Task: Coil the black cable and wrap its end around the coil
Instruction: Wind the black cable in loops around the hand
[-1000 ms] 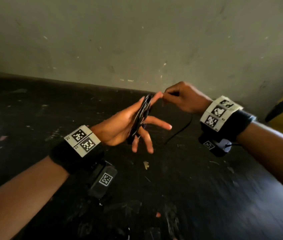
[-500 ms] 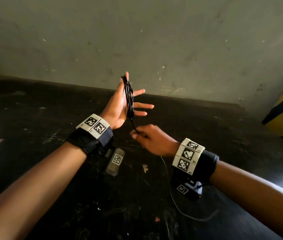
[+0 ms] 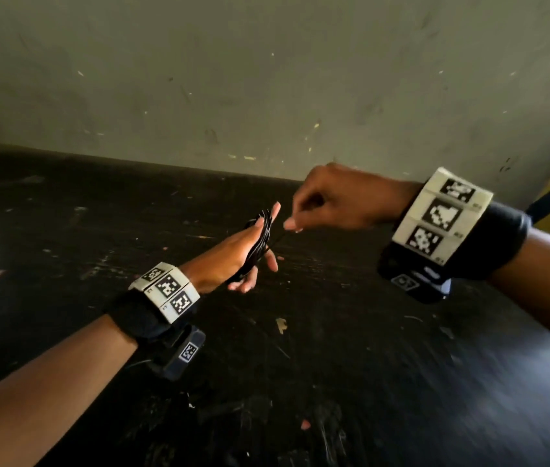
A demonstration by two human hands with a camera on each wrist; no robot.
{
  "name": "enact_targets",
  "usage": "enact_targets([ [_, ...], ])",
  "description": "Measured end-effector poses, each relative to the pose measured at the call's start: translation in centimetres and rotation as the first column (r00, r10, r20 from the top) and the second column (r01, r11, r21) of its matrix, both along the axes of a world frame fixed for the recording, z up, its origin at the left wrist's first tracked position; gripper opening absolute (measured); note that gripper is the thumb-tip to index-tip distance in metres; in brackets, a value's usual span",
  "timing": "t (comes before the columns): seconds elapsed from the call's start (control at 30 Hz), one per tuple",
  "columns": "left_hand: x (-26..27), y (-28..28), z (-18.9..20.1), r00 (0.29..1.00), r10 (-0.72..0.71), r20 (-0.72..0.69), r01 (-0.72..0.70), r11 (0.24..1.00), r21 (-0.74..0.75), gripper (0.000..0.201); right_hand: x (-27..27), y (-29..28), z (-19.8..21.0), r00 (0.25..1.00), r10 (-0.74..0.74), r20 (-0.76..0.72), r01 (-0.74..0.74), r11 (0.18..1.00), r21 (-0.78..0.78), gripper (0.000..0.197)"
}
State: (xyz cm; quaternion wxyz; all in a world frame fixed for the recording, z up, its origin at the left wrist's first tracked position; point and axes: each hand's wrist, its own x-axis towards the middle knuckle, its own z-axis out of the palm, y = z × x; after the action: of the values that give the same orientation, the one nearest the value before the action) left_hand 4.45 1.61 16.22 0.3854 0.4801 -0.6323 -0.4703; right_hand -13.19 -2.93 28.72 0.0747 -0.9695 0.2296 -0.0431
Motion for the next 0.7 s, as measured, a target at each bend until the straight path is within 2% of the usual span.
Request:
enact_targets([
  [0.1,-0.5,1.0,0.0,0.997,-0.077,-0.001,0.076,0.993,0.090,0.067,-0.4,-1.3,1.6,0.999,0.028,0.038,-0.027,0.999,-0.043,0.022],
  [0.23,-0.9,1.9,0.5,0.965,-0.185,-0.186,0.209,0.971,0.119,0.067,-0.3,-3.0,0.7,0.983,0.033,0.180,-0.023,0.998,-0.058,0.031],
  [0.33,-1.1,2.9,1.4,0.888,-0.279,-0.366,0.315,0.948,0.041,0.049,-0.5,-4.2,-1.2,0.936,-0.033,0.350,0.006,0.997,0.078,0.030],
  [0.5,-0.7,2.3,3.0,0.730,-0.277,-0.624,0.320,0.946,-0.046,0.048,0.7,-3.5,-7.0,0.775,-0.176,0.607,0.056,0.976,0.211,0.032],
  [0.6,-0.5,1.4,3.5,0.651,-0.198,-0.732,0.247,0.968,-0.042,0.048,1.9,-2.2,-10.1,0.764,-0.208,0.611,0.033,0.958,0.286,0.019],
  [0.7,-0.2,0.3,3.6,0.661,-0.054,-0.748,0.074,0.997,-0.007,0.048,2.3,-0.3,-11.1,0.879,-0.249,0.406,0.096,0.928,0.360,0.014],
])
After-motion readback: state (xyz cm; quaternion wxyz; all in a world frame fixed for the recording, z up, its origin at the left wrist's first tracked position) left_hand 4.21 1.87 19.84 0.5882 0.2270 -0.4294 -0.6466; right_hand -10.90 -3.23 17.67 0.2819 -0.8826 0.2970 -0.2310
